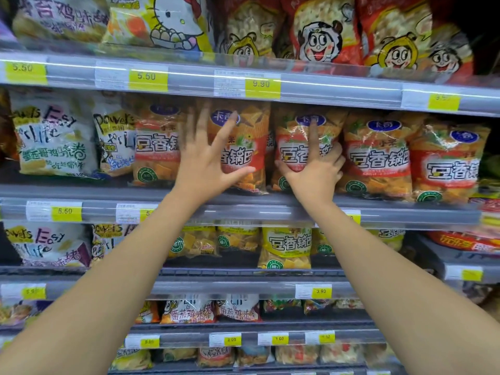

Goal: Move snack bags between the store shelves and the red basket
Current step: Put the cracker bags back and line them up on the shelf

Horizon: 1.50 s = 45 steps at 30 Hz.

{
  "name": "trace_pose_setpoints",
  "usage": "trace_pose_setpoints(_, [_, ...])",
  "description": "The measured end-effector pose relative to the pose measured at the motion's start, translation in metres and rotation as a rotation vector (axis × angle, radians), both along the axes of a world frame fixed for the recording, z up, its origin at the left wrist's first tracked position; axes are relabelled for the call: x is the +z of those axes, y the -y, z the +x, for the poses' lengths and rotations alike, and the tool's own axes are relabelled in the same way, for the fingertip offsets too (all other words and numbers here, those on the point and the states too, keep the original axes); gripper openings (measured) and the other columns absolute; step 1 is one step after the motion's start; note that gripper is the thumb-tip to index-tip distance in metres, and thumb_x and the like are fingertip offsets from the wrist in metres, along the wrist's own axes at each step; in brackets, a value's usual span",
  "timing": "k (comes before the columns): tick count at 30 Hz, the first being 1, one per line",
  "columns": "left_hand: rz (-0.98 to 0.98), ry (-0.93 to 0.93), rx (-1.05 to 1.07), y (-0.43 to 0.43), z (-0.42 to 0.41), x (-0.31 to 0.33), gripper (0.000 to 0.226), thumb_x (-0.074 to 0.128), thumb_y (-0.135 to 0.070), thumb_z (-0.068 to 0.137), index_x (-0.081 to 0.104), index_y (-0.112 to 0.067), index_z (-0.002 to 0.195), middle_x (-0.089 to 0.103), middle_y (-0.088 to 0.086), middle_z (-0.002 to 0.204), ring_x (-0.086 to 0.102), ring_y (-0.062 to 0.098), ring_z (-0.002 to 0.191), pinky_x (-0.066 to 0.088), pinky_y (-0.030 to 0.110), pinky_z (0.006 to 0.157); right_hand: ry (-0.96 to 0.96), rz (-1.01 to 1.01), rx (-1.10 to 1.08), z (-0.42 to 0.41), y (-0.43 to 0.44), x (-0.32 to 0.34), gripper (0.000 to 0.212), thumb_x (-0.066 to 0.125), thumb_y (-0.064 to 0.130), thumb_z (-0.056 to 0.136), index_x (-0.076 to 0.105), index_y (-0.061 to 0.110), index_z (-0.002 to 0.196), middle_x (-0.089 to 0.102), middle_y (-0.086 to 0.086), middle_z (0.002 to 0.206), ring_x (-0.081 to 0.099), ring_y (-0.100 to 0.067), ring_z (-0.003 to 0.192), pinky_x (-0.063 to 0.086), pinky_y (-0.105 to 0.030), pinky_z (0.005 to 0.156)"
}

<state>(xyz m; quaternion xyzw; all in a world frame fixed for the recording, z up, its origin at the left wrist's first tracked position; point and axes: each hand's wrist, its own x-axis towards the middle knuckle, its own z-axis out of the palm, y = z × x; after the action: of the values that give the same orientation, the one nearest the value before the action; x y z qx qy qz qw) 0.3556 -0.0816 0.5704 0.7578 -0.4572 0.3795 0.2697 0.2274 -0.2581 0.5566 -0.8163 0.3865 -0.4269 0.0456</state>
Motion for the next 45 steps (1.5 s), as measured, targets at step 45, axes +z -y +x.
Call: trace_pose_setpoints(45, [0.062, -0.206, 0.236, 0.012, 0.007, -0.004, 0.096, 0.029, -0.094, 0.066, 0.000, -0.050, 0.146, 0.022, 0.026, 0.150, 0.006, 0.048, 0.142, 0.009, 0.076, 0.106, -0.058, 0.126, 0.188, -0.018, 0.015, 0.015, 0.105, 0.062, 0.075, 0.070, -0.008, 0.053, 0.145, 0.004, -0.021, 0.154, 0.007, -0.045, 0.141, 0.023, -0.061, 0.109])
